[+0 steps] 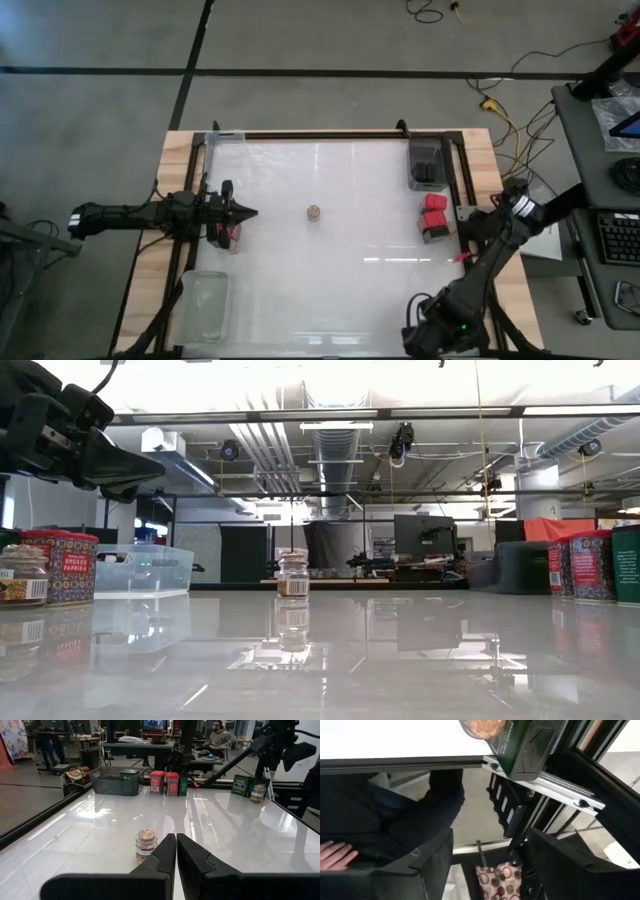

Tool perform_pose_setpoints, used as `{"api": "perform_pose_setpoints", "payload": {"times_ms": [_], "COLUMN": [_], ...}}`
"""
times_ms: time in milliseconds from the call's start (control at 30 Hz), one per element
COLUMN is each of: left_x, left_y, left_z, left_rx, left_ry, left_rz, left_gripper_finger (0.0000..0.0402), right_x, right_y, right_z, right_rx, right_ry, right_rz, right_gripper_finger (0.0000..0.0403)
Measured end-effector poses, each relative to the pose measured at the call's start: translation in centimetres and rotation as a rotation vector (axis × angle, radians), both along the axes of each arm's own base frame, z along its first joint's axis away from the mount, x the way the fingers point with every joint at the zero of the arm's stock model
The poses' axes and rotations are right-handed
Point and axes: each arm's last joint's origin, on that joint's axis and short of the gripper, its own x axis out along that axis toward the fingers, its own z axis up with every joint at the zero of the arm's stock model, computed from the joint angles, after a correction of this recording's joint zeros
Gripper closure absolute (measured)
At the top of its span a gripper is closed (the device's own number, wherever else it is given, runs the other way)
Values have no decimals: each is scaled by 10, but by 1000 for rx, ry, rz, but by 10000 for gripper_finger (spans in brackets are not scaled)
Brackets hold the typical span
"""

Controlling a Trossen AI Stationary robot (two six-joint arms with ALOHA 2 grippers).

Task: Sort spices by type
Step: Put the black seasoning can into the black bin

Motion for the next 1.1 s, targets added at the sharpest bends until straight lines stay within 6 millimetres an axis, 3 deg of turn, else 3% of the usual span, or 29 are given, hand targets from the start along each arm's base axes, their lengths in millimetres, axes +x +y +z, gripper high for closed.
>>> {"api": "perform_pose_setpoints", "payload": {"times_ms": [300,900,1100], "left_x": [0,0,0], "left_y": [0,0,0], "left_z": [0,0,0], "left_rx": [0,0,0], "left_ry": [0,0,0], "left_rz": [1,0,1], "left_gripper_finger": [401,401,401], "right_x": [-5,-25,-33], "right_y": [-3,-21,-18], "right_z": [4,-19,-25], "right_rx": [10,36,45], "right_ry": [-37,-82,-90], "right_rz": [19,47,78], "right_gripper_finger": [146,88,91]}}
